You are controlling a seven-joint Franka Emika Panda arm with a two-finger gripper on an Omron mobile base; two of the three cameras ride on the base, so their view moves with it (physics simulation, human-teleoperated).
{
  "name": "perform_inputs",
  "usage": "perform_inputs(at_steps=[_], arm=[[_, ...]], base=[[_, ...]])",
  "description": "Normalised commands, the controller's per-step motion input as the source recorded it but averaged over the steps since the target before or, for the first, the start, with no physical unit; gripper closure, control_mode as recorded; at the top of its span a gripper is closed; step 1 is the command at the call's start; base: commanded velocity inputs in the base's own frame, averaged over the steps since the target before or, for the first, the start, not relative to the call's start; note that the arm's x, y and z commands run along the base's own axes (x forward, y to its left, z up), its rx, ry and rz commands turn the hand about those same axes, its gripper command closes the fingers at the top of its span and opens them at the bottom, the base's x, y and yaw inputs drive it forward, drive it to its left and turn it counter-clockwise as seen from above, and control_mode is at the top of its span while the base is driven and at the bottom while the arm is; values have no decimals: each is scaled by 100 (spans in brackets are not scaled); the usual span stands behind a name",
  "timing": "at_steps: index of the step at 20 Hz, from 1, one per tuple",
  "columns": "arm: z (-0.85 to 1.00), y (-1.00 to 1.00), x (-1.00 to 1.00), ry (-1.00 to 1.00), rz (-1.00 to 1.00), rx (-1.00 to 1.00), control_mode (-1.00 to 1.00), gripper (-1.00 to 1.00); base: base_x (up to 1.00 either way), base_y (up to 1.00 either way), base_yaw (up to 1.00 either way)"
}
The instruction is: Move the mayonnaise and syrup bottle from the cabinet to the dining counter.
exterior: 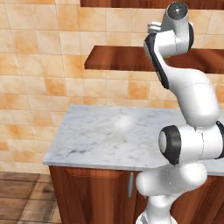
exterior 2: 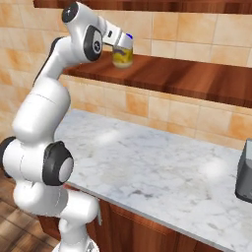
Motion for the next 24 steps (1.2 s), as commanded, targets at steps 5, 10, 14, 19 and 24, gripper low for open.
perform_inputs(at_steps=[5,10,14,19,24], arm=[[1,9,-100,-14,0,0,-100,100],[22,24,-100,-2,0,-1,-100,100],[39,33,-100,1,0,-3,-100,100],[30,20,-100,3,0,-3,-100,100],[3,9,-100,4,0,-1,-100,100]], base=[[0,0,0],[0,0,0],[0,0,0],[0,0,0],[0,0,0]])
